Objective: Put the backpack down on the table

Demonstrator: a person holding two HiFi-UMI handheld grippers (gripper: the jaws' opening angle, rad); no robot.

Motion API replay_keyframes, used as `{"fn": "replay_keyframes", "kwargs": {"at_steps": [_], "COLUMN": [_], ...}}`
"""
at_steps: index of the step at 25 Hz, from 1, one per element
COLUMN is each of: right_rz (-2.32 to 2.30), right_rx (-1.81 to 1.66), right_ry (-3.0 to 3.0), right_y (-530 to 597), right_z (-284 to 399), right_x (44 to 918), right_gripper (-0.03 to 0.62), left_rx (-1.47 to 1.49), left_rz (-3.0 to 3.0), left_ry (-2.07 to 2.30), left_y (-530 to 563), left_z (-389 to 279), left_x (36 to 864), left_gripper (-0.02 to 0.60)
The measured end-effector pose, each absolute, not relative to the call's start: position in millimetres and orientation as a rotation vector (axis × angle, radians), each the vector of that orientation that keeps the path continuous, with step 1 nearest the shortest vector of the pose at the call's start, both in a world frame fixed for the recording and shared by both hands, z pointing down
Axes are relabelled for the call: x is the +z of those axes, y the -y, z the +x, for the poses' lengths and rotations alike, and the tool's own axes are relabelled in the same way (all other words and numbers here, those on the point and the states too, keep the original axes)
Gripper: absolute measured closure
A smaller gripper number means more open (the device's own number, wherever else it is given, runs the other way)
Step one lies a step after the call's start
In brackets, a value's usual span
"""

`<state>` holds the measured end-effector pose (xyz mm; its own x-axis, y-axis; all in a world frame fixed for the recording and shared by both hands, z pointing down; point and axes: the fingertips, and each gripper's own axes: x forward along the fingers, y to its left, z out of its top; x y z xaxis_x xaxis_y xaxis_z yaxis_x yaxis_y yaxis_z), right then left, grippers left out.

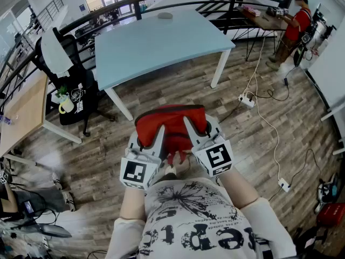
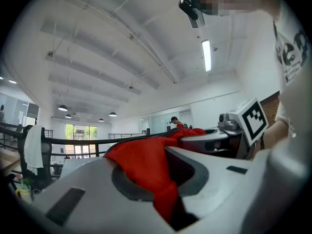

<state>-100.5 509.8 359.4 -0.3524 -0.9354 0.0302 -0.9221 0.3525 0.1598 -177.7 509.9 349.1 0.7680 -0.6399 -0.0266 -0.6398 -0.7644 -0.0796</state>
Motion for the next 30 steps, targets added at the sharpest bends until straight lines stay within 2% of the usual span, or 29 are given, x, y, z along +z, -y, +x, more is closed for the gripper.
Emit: {"fn": "replay_keyframes", "kwargs": {"at_steps": [12, 30], "right_rz": [1.737, 1.829], "right_rx": [-0.17, -0.035], "right_ry": [2.472, 2.428], "right_y": [-486.4, -361.3], "right_z": [-92.9, -103.5], "right_x": [357.8, 380.5], "right_gripper": [0.566, 0.565], "left_rx": [0.003, -0.028], "left_rz": [-2.897, -2.984], "left_ry": [-1.023, -0.908], "left_y": [-484.3, -356.4], "left_z": [-169.5, -182.5], "left_x": [348.8, 376.6], "left_gripper": [0.529, 0.529]}}
